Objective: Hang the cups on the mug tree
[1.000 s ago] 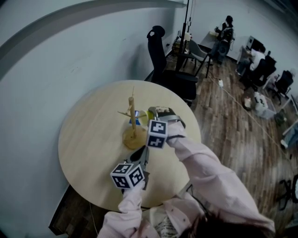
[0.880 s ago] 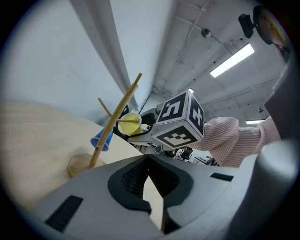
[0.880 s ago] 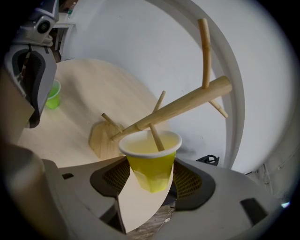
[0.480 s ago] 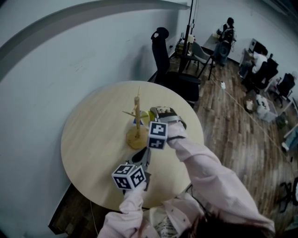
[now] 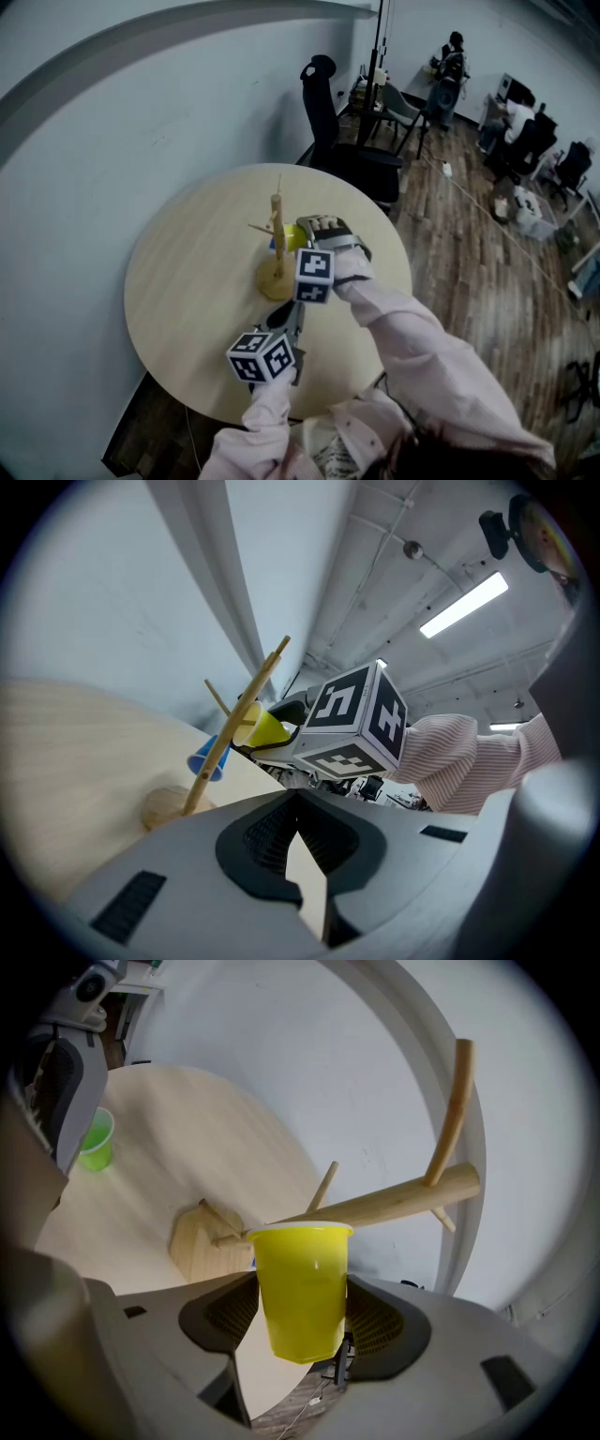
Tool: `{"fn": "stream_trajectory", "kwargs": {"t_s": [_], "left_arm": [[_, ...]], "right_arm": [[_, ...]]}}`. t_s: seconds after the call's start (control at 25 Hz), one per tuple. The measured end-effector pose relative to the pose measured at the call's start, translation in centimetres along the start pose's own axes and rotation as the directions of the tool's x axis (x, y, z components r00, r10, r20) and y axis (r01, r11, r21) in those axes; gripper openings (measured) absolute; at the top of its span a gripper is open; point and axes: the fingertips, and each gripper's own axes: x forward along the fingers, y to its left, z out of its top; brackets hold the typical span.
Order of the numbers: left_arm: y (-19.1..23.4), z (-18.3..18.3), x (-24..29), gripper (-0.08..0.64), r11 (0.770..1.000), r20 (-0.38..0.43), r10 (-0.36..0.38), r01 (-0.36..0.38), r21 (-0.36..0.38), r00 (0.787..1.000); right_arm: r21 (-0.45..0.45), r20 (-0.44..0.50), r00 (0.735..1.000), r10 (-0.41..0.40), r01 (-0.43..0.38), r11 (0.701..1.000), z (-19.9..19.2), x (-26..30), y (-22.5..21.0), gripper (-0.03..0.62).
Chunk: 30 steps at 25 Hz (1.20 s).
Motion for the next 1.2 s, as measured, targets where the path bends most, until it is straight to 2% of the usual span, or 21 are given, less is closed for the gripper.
{"fn": "stream_trajectory", "kwargs": {"t_s": [0.32,0.48,0.68,0.92,1.2], "left_arm": [[0.7,0.0,-0.6,0.002,1.000,-0.002,0.006,-0.006,-0.003,1.000],[0.7,-0.1,-0.8,0.002,1.000,-0.004,0.005,-0.005,-0.007,1.000],[0.9,-0.1,-1.1,0.002,1.000,-0.006,0.004,-0.004,-0.008,1.000],[0.9,-0.4,-1.4,0.002,1.000,-0.010,0.003,-0.003,-0.007,1.000],[0.6,-0.7,-1.9,0.002,1.000,-0.015,-0.005,0.005,-0.005,1.000]], "right_arm": [[0.017,0.022,0.999,-0.034,0.034,0.999,0.8,0.2,-0.3,0.301],[0.012,0.019,0.999,-0.041,0.041,0.999,0.9,-0.1,-0.3,0.338],[0.030,0.009,0.999,-0.034,0.034,0.999,0.8,0.1,0.1,0.350],[0.064,0.034,0.998,-0.060,0.058,0.996,1.1,-0.2,0.0,0.394],[0.104,0.038,0.997,-0.067,0.062,0.993,0.8,-0.7,0.3,0.408]]}}
